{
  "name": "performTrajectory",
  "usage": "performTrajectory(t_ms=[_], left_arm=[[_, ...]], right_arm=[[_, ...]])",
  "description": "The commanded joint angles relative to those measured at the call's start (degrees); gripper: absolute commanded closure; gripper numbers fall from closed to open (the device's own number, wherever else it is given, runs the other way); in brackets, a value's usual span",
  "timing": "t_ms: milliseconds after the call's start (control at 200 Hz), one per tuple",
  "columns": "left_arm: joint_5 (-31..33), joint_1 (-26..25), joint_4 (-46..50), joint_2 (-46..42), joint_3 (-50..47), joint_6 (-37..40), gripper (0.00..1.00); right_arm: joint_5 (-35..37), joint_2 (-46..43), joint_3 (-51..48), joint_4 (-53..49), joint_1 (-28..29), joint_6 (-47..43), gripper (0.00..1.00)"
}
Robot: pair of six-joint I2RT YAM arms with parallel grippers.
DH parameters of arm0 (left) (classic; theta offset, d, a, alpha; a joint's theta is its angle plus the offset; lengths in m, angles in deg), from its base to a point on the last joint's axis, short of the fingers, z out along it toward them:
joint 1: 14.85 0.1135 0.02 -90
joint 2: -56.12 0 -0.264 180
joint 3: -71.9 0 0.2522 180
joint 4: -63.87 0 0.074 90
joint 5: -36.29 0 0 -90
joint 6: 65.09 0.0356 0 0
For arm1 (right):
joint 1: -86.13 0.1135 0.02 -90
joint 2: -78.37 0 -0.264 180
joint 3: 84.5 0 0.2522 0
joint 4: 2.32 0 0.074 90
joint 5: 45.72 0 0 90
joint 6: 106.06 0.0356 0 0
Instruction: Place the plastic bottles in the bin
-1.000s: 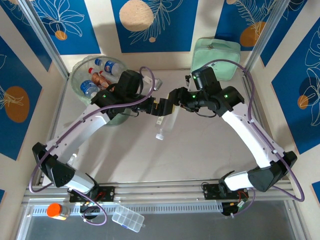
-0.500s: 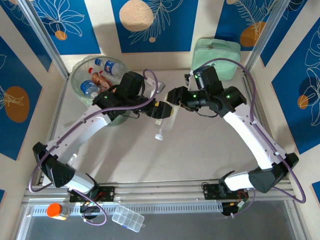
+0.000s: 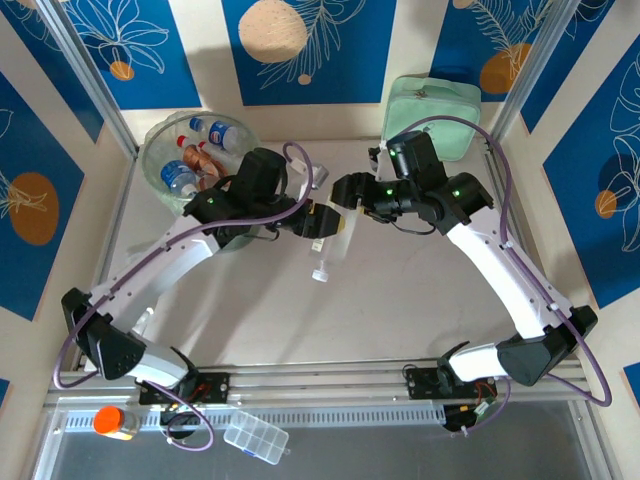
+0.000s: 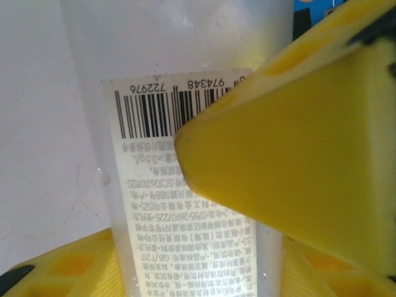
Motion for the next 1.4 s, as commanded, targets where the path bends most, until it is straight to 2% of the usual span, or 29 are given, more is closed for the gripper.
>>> performTrajectory(t_ms=[0, 125, 185, 245, 415, 480, 545, 695, 800, 910, 975, 1070, 1230, 1325, 1395], left_arm=[[-0.06, -0.34, -2.02, -1.36, -1.35, -1.18, 0.51], [1.22, -0.31, -3.20, -2.28, -1.90, -2.50, 0.56], [1.80, -0.23, -3.77, -2.64, -1.90, -3.24, 0.59], [2.66, -0.20, -4.04, -2.96, -1.73, -3.81, 0.62], [6.02, -0.06, -3.60, -4.13, -1.48, -3.78, 0.64], [8.38, -0.05, -1.77, -4.25, -0.57, -2.78, 0.67], [12.31, 0.11, 0.31, -4.58, 1.00, -2.13, 0.71], [23.30, 0.88, 2.98, -6.98, 5.23, -2.11, 0.71], [35.36, 2.09, 11.17, -6.21, 13.12, -2.78, 0.70], [45.12, 5.65, 19.34, -4.69, 21.60, -6.37, 0.70], [48.16, 8.04, 19.52, -5.06, 23.70, -8.52, 0.65], [54.33, 11.36, 18.98, -6.15, 24.03, -11.95, 0.65], [54.43, 21.59, 24.96, -3.91, 25.82, -22.82, 0.67], [50.07, 27.19, 28.36, -0.02, 27.97, -28.98, 0.71], [46.95, 29.35, 27.61, 2.52, 28.45, -31.47, 0.72]], right_arm=[[-4.38, -2.06, 0.01, 3.25, 0.07, -1.25, 0.26], [-3.43, -2.99, -0.64, 3.06, -0.04, -3.12, 0.18], [-2.29, -3.85, -1.07, 3.05, -0.04, -4.36, 0.11], [-0.39, -4.92, -1.45, 2.88, -0.04, -5.38, 0.00], [1.22, -8.57, -2.58, 4.20, -0.54, -8.90, 0.01], [1.88, -9.81, -2.30, 4.02, -0.70, -9.74, 0.01], [3.08, -11.29, -2.40, 3.56, -0.74, -10.32, 0.01], [6.32, -14.61, -4.03, 1.66, -0.98, -11.43, 0.01], [5.94, -15.00, -3.80, -0.87, -1.65, -11.66, 0.01], [5.74, -15.00, -3.75, -2.38, -2.06, -11.71, 0.01], [5.57, -15.03, -4.03, -2.66, -2.28, -11.58, 0.01], [4.83, -14.75, -4.31, -2.74, -2.50, -11.19, 0.01], [4.18, -14.38, -4.54, -3.44, -2.50, -10.57, 0.01], [4.14, -14.72, -4.93, -3.86, -2.56, -10.65, 0.01], [4.17, -14.87, -5.23, -4.27, -2.59, -10.83, 0.01]])
